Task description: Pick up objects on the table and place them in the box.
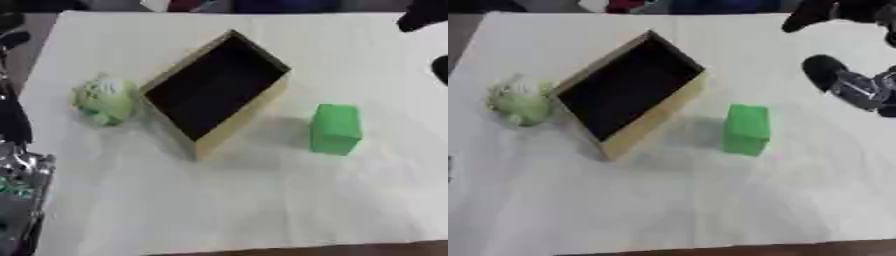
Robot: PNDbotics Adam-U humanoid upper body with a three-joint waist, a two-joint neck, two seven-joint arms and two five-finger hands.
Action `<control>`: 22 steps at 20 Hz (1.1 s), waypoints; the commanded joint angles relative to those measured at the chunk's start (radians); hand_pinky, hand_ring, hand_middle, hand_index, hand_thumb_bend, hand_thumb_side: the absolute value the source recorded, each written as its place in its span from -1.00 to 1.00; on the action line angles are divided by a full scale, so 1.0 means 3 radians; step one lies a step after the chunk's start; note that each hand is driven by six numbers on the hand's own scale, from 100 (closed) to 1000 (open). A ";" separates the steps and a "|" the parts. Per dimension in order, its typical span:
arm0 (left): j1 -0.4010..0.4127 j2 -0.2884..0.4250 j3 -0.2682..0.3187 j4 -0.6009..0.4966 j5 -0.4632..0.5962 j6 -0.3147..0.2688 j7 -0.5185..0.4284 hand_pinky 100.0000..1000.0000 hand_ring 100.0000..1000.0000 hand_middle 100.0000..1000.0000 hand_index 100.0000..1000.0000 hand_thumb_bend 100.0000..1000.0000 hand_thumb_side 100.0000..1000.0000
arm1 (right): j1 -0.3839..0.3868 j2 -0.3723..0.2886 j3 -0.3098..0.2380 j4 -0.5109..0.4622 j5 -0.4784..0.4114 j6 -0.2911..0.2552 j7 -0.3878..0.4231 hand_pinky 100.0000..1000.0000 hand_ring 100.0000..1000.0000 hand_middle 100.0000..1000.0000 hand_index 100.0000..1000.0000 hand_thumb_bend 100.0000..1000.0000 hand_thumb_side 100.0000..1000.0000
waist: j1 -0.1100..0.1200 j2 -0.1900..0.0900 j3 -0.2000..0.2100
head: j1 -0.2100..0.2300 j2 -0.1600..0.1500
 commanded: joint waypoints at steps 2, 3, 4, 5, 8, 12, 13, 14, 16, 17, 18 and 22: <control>-0.0031 0.0028 0.0010 -0.0053 -0.0002 -0.0006 -0.0002 0.37 0.41 0.34 0.59 -0.61 1.00 | -0.0088 -0.0043 0.0015 -0.0045 0.0026 0.0016 0.0061 0.83 0.85 0.62 0.76 -0.58 0.78 | -0.0008 -0.0087 0.0012 | -0.0008 -0.0037; -0.0031 0.0029 0.0009 -0.0053 -0.0002 -0.0006 -0.0003 0.37 0.41 0.34 0.59 -0.61 1.00 | -0.0105 -0.0044 0.0033 -0.0045 0.0051 0.0013 0.0090 0.84 0.87 0.65 0.77 -0.26 0.65 | -0.0009 -0.0089 0.0016 | -0.0010 -0.0035; -0.0030 0.0029 0.0009 -0.0053 -0.0001 -0.0006 -0.0004 0.37 0.41 0.34 0.59 -0.61 1.00 | -0.0127 -0.0045 0.0055 -0.0045 0.0086 0.0007 0.0127 0.84 0.87 0.65 0.77 -0.15 0.62 | -0.0010 -0.0090 0.0020 | -0.0012 -0.0034; -0.0030 0.0029 0.0008 -0.0053 0.0000 -0.0005 -0.0004 0.37 0.41 0.34 0.59 -0.61 1.00 | -0.0148 -0.0044 0.0075 -0.0045 0.0123 0.0000 0.0164 0.84 0.88 0.66 0.77 0.05 0.58 | -0.0012 -0.0091 0.0022 | -0.0013 -0.0035; -0.0033 0.0029 0.0006 -0.0053 0.0001 -0.0006 -0.0006 0.37 0.41 0.34 0.59 -0.61 1.00 | -0.0213 -0.0028 0.0126 -0.0036 0.0245 -0.0014 0.0256 0.85 0.89 0.68 0.78 0.36 0.55 | -0.0016 -0.0094 0.0027 | -0.0014 -0.0039; -0.0034 0.0028 0.0003 -0.0053 0.0003 -0.0006 -0.0009 0.37 0.41 0.34 0.59 -0.61 1.00 | -0.0294 0.0019 0.0204 0.0019 0.0422 -0.0047 0.0385 0.87 0.92 0.73 0.80 0.67 0.34 | -0.0020 -0.0095 0.0033 | -0.0014 -0.0039; -0.0034 0.0027 0.0003 -0.0053 0.0003 -0.0005 -0.0009 0.37 0.41 0.34 0.59 -0.62 1.00 | -0.0312 0.0037 0.0223 0.0041 0.0457 -0.0051 0.0420 0.87 0.93 0.74 0.81 0.70 0.30 | -0.0021 -0.0096 0.0033 | -0.0014 -0.0038; -0.0035 0.0026 0.0002 -0.0053 0.0004 -0.0005 -0.0010 0.37 0.41 0.34 0.59 -0.62 1.00 | -0.0328 0.0059 0.0242 0.0071 0.0493 -0.0049 0.0456 0.87 0.94 0.73 0.82 0.70 0.26 | -0.0021 -0.0096 0.0035 | -0.0015 -0.0039; -0.0035 0.0026 0.0001 -0.0053 0.0005 -0.0004 -0.0011 0.37 0.41 0.34 0.59 -0.62 1.00 | -0.0350 0.0111 0.0270 0.0142 0.0557 -0.0030 0.0510 0.88 0.94 0.71 0.83 0.66 0.25 | -0.0020 -0.0097 0.0036 | -0.0014 -0.0039; -0.0035 0.0025 0.0001 -0.0053 0.0006 -0.0004 -0.0011 0.37 0.41 0.34 0.59 -0.62 1.00 | -0.0353 0.0146 0.0277 0.0187 0.0588 -0.0013 0.0528 0.88 0.95 0.70 0.84 0.63 0.24 | -0.0020 -0.0098 0.0035 | -0.0013 -0.0039; -0.0036 0.0024 0.0002 -0.0053 0.0007 -0.0004 -0.0011 0.37 0.41 0.34 0.59 -0.62 1.00 | -0.0354 0.0185 0.0281 0.0232 0.0616 0.0004 0.0540 0.89 0.95 0.69 0.85 0.59 0.21 | -0.0019 -0.0098 0.0033 | -0.0012 -0.0041; -0.0039 0.0022 0.0000 -0.0053 0.0009 -0.0003 -0.0013 0.37 0.41 0.34 0.59 -0.63 1.00 | -0.0369 0.0367 0.0311 0.0415 0.0712 0.0085 0.0586 0.89 0.96 0.66 0.86 0.52 0.16 | -0.0017 -0.0101 0.0024 | -0.0011 -0.0041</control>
